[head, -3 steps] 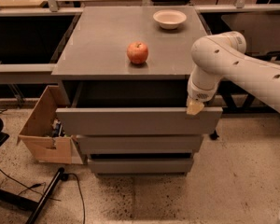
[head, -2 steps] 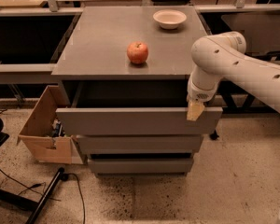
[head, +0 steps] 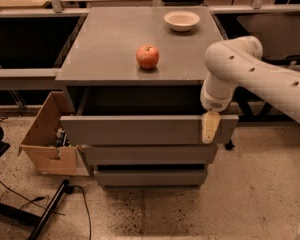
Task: Open top drawer
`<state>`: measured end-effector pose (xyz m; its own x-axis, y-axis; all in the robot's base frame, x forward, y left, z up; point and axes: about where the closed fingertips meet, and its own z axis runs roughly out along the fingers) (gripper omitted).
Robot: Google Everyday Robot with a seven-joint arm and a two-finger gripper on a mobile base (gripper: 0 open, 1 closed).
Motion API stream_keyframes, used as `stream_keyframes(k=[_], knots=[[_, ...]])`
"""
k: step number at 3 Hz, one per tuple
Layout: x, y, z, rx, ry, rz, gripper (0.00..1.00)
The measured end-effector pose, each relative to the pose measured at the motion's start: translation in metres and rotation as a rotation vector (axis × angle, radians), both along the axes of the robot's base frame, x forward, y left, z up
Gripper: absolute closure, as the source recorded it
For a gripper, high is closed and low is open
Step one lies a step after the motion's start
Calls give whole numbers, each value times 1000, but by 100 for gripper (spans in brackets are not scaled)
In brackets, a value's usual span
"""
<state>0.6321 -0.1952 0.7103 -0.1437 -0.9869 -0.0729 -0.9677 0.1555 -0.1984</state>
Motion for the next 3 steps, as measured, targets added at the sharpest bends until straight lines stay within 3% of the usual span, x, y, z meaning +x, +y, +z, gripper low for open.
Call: stream_keyframes(k=[1,2,3], knots=[[-13,2,-26,11,51,3,0],[-75,6,-37,31,163,-38,18],[-85,6,-38,25,183,-42,41]])
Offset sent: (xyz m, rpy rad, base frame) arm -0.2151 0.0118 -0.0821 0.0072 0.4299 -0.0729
